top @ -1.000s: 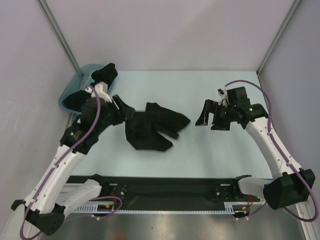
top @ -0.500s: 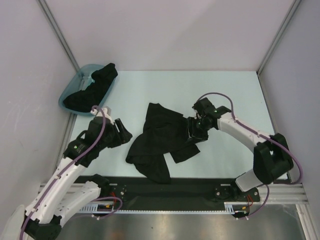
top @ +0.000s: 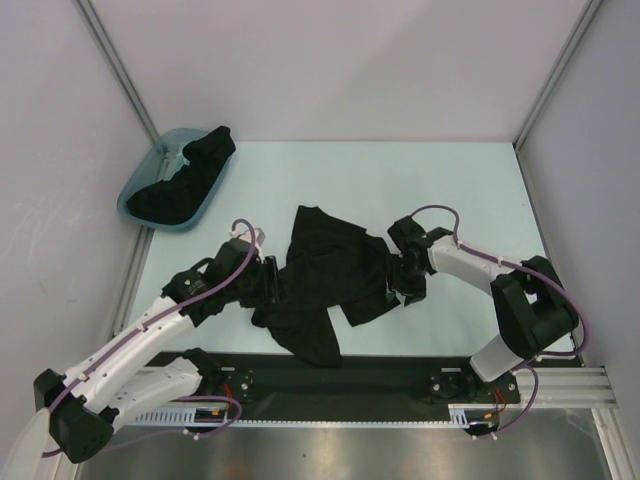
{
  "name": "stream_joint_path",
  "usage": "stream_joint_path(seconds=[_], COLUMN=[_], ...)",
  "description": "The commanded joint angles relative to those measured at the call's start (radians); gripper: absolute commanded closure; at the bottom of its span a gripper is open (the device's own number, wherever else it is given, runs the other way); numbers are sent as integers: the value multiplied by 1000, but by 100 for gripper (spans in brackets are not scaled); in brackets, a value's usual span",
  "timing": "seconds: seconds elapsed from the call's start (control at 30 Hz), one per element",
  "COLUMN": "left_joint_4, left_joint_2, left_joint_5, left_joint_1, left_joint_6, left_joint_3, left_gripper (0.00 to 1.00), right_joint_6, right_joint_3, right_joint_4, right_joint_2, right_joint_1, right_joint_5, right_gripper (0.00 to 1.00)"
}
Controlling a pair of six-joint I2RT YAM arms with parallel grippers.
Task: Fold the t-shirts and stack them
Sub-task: Flatten the tshirt out
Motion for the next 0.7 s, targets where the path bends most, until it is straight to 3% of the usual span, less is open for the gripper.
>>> stream_joint_path(seconds=[0.0, 0.23, 0.3, 0.33, 0.43, 0.57, 0.67], left_joint_4=[35, 3, -13, -19, -30, -69, -47], left_joint_2=[14, 10, 27, 39, 112, 224, 226], left_joint_5=[19, 4, -23, -33, -80, -163, -175], left_joint_1=[-11, -40, -60, -78, -133, -196, -227], left_joint_6=[34, 55, 67, 75, 101, 130, 140], left_joint_3=[25, 32, 40, 43, 67, 130, 152], left_gripper=[43, 43, 42, 40, 30, 29, 32], right_joint_6=[15, 3, 0, 0, -9, -41, -55], right_joint_3=[-10, -10, 3, 10, 51, 170, 279], right_joint_4=[42, 95, 92, 88, 45, -79, -188], right_joint_2=[20, 86, 92, 94, 66, -27, -138], right_joint_1=[1, -21, -19, -21, -35, -77, -119], right_joint_5=[66, 50, 42, 40, 43, 59, 68], right_gripper=[48, 53, 66, 79, 100, 100, 100])
